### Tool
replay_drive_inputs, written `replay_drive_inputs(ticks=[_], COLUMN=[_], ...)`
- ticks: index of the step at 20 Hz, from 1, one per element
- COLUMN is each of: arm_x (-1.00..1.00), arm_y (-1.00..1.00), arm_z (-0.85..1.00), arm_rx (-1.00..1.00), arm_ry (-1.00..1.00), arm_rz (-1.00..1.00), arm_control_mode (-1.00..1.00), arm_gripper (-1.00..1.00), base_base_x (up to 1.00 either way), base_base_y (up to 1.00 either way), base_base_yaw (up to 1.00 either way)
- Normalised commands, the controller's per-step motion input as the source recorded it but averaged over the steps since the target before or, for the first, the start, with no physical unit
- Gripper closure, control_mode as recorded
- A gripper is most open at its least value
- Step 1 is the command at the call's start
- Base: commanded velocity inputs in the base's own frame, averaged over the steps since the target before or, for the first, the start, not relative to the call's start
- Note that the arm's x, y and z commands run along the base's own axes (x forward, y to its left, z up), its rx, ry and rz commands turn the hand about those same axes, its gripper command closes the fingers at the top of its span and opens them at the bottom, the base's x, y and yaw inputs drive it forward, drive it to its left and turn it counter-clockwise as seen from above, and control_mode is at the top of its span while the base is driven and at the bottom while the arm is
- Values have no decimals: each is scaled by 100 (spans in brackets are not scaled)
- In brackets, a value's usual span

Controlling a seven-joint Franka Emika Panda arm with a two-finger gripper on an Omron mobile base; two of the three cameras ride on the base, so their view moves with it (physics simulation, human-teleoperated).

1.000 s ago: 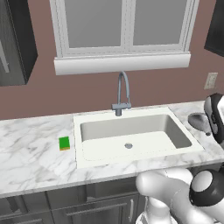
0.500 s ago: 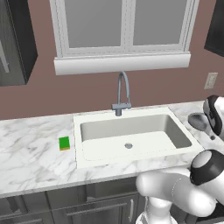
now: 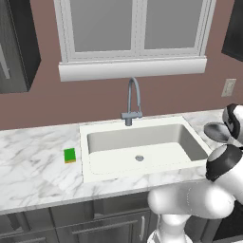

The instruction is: Pick the pan and sponge and place them into the sink. Then turn on the water.

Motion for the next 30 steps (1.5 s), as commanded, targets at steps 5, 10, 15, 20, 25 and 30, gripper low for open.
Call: replay_drive_inputs(ticks=[5, 10, 15, 20, 25, 30], arm_x=[7, 11, 15, 15, 13, 15], arm_y=[-30, -29, -28, -28, -23, -21], arm_z=[-7, -1, -2, -2, -1, -5], arm_rx=[0, 1, 1, 2, 3, 3], arm_ry=[3, 1, 3, 3, 0, 0], arm_rz=[3, 3, 3, 3, 4, 4], arm_control_mode=[-100, -100, -100, -100, -100, -100], arm_gripper=[-100, -100, -100, -100, -100, -100], base_base_x=[0, 0, 0, 0, 0, 0], base_base_y=[0, 0, 0, 0, 0, 0], base_base_yaw=[0, 0, 0, 0, 0, 0])
